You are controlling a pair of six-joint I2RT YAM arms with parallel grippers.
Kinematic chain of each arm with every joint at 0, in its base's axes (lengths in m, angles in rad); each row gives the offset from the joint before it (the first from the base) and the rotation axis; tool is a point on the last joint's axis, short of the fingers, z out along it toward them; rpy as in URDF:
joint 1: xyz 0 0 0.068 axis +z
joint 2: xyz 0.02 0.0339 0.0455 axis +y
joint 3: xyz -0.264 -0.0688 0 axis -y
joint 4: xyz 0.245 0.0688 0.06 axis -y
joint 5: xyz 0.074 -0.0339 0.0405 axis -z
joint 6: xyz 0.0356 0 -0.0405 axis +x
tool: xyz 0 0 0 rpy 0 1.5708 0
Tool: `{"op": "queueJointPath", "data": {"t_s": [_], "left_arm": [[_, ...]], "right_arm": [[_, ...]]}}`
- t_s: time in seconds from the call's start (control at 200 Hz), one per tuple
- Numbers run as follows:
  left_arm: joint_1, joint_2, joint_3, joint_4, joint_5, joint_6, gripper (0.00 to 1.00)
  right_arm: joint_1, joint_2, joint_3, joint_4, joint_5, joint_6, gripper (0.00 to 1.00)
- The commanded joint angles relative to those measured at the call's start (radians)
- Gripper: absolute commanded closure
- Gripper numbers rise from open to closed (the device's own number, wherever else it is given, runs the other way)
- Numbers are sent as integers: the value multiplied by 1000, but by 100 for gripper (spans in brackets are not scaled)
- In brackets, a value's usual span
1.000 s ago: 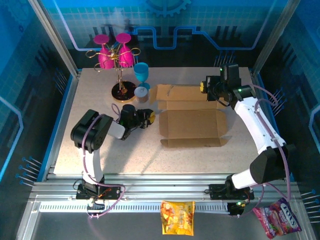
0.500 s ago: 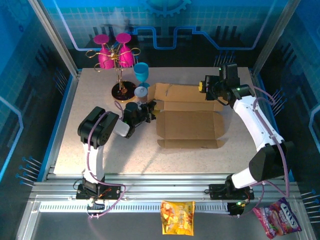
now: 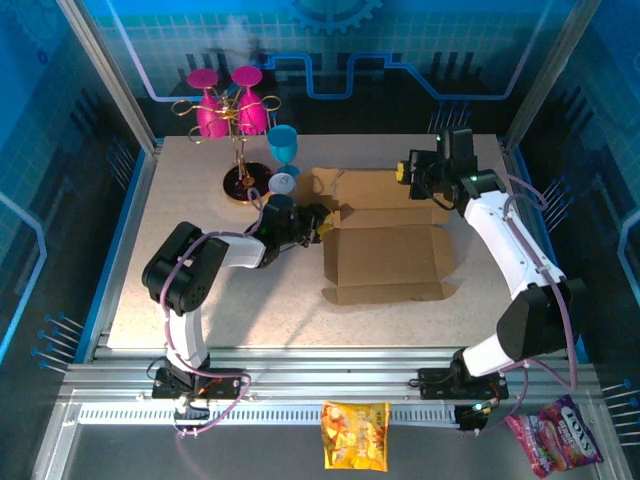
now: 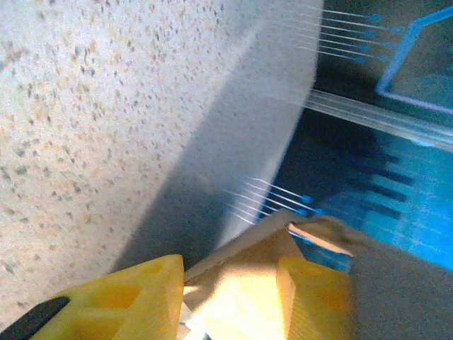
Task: Fold the paper box
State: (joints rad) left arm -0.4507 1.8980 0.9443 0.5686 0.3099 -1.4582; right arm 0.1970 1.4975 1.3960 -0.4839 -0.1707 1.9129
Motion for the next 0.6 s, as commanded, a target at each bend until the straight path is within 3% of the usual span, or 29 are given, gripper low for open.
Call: {"op": "queueJointPath", "data": {"t_s": [0.0,0.26,0.435,0.595], "left_arm": [[-40,-27,116,-403,-48,262,61],[-74,-48,183,-613,-141,399,59],[-78,-221,154,-719,-153,451,44],[-65,-429,69,-819,-112,468,37]], "right_arm": [[21,-5,-43,25,-8,39,100],[20,5,-67,45,11,7,100],[4,68,-72,85,27,-78,100],[13,125,-69,117,36,-108,100]]}}
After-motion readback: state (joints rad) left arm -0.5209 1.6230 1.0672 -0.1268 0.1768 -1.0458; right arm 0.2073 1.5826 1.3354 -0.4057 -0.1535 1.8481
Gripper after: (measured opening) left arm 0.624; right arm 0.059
